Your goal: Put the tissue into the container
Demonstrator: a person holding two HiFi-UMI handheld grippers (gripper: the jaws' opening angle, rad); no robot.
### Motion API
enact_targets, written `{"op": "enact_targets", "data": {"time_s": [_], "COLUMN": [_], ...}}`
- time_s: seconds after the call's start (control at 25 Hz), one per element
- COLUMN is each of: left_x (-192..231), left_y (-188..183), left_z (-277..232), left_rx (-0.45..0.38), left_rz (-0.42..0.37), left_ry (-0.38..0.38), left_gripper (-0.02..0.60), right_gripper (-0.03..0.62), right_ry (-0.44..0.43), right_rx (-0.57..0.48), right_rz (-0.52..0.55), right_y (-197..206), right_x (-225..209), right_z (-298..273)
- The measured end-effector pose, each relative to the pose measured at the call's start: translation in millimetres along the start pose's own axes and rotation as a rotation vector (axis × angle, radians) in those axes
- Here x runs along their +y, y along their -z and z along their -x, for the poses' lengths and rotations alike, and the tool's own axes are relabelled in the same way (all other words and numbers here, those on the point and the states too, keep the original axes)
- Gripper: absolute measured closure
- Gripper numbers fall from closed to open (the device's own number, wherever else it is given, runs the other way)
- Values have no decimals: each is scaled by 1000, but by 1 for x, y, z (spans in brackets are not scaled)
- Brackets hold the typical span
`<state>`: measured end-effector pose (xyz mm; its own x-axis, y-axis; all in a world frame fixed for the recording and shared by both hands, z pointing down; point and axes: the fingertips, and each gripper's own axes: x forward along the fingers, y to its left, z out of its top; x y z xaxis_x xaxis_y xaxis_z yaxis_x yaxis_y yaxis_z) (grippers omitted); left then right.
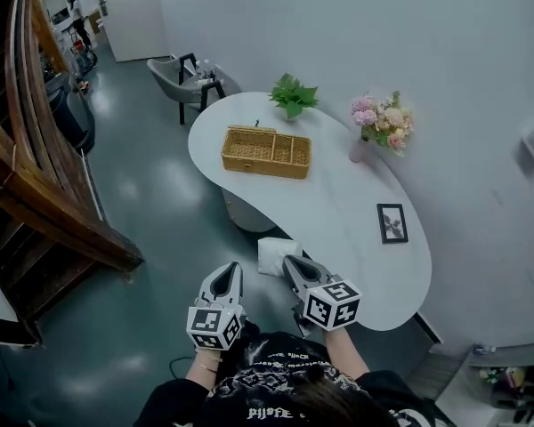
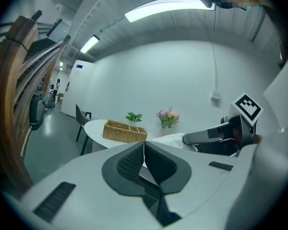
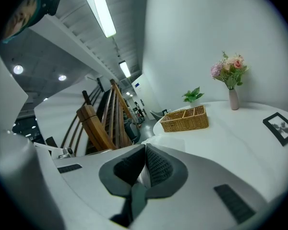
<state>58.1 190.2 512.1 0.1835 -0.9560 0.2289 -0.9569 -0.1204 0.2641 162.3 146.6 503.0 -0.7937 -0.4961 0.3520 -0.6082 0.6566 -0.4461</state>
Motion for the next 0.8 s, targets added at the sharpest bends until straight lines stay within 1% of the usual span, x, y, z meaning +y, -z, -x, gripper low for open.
{"op": "enact_targets", "data": {"time_s": [0.32, 0.52, 0.8], "left_x": [48, 79, 102], "left_y": [-18, -21, -25], "left_z": [-15, -21, -23], "left_rx": [8, 22, 35], "left_rz": [-21, -27, -23], "left_ry": [40, 60, 86], "left_gripper": [555, 555, 555], "right_gripper": [568, 568, 568], "right_ry": [33, 56, 70], "right_rx": [-30, -48, -50], "right_rz": [-11, -13, -25], "right_y": [-15, -20, -22], "right_x": [14, 21, 33], "right_z": [-47, -72, -95]}}
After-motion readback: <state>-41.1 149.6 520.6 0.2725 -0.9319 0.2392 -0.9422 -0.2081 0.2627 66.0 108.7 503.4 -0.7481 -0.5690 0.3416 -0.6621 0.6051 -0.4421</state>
